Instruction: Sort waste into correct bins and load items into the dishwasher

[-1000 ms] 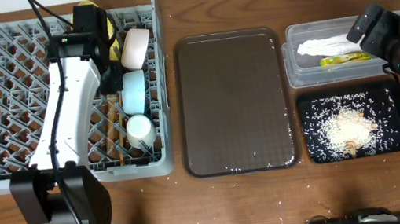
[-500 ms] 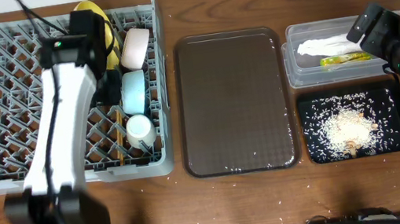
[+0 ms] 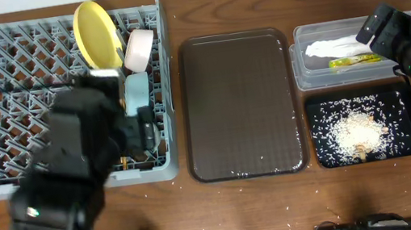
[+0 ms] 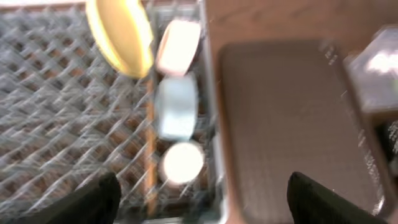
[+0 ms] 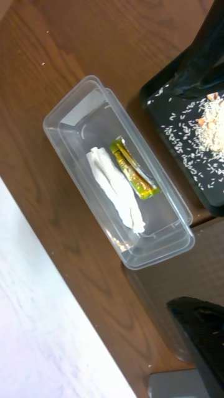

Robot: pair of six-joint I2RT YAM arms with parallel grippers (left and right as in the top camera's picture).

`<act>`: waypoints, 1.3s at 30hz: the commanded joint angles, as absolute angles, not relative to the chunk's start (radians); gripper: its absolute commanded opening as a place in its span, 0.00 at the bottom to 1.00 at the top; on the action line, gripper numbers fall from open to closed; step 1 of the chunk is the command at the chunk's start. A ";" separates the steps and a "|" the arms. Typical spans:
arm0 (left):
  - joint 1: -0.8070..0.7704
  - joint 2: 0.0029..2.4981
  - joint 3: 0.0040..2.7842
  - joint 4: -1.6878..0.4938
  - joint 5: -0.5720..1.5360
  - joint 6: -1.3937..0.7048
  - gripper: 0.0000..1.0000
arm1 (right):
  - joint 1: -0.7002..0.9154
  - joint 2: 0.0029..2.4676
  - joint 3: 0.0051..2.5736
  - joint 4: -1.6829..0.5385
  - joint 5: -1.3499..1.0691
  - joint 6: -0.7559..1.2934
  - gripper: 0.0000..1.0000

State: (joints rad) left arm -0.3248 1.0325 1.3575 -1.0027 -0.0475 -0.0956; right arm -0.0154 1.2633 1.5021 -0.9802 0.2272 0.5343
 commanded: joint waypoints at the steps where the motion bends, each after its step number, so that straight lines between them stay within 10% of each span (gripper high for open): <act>1: -0.369 0.955 1.114 -0.822 -0.037 -0.276 0.86 | -0.019 1.266 1.502 -0.981 0.231 0.545 0.99; 10: -0.378 0.993 0.861 -0.515 -0.037 -0.475 0.92 | -0.019 1.266 1.502 -0.981 0.231 0.545 0.99; 39: -0.248 0.968 0.799 -0.322 -0.042 -0.182 0.93 | -0.019 1.266 1.502 -0.981 0.231 0.545 0.99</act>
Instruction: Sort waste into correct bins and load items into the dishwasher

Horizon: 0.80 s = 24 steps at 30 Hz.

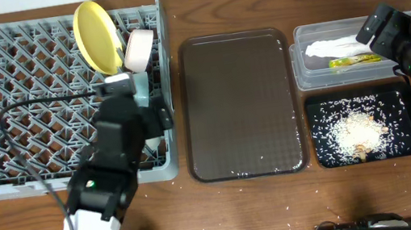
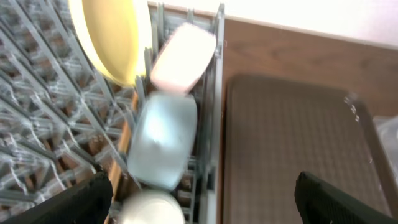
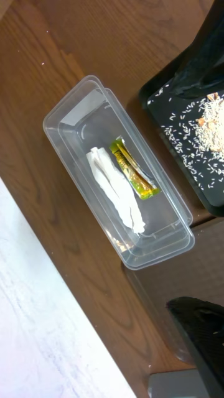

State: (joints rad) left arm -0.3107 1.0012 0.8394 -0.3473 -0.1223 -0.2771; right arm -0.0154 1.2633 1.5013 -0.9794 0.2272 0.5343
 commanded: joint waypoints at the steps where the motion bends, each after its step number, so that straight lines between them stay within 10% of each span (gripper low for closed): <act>1: -0.215 0.956 0.780 -0.302 0.005 -0.164 0.93 | -0.019 1.266 1.502 -0.981 0.231 0.545 0.99; 24: 0.158 0.374 0.065 0.163 0.241 0.023 0.93 | -0.019 1.266 1.502 -0.981 0.231 0.545 0.99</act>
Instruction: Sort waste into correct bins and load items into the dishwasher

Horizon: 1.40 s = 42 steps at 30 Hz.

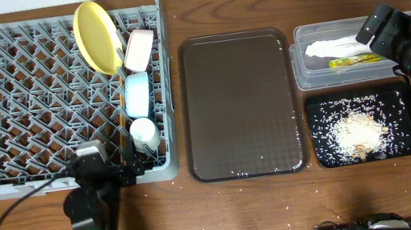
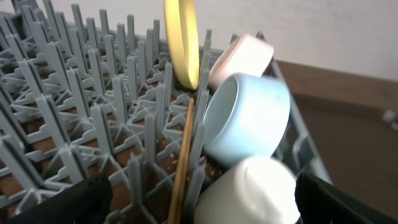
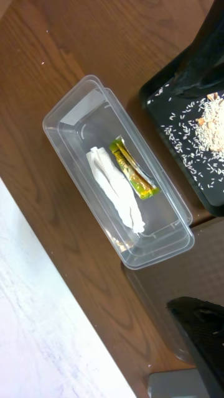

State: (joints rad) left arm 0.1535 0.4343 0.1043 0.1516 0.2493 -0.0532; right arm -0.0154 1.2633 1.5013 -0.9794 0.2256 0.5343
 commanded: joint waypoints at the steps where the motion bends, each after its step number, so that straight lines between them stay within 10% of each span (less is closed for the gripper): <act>1: 0.158 0.342 0.046 0.163 0.220 0.023 0.94 | -0.019 1.266 1.502 -0.981 0.231 0.545 0.99; 42: 0.090 0.016 0.004 -0.067 0.051 0.048 0.94 | -0.019 1.266 1.502 -0.981 0.231 0.545 0.99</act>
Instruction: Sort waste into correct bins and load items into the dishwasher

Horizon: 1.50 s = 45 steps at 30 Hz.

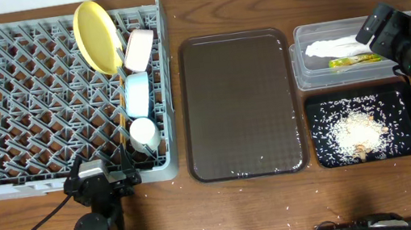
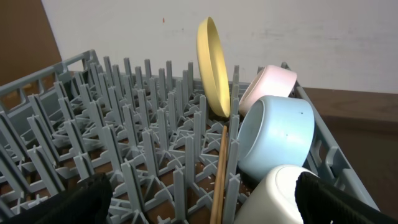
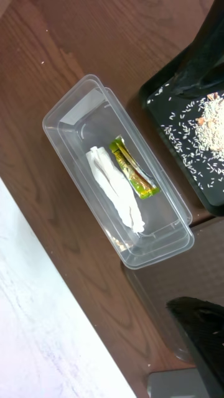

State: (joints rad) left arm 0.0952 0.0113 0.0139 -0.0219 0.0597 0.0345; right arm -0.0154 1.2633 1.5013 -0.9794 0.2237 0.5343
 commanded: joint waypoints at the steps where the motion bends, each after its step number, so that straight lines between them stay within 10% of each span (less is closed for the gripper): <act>1: 0.090 0.018 0.004 -0.067 0.051 0.048 0.94 | -0.019 1.266 1.502 -0.981 0.231 0.545 0.99; 22: 0.090 0.018 0.004 -0.067 0.051 0.048 0.94 | 0.001 1.224 1.455 -0.969 0.243 0.484 0.99; 45: 0.090 0.018 0.004 -0.067 0.051 0.048 0.94 | 0.133 0.249 0.310 -0.111 0.273 0.343 0.99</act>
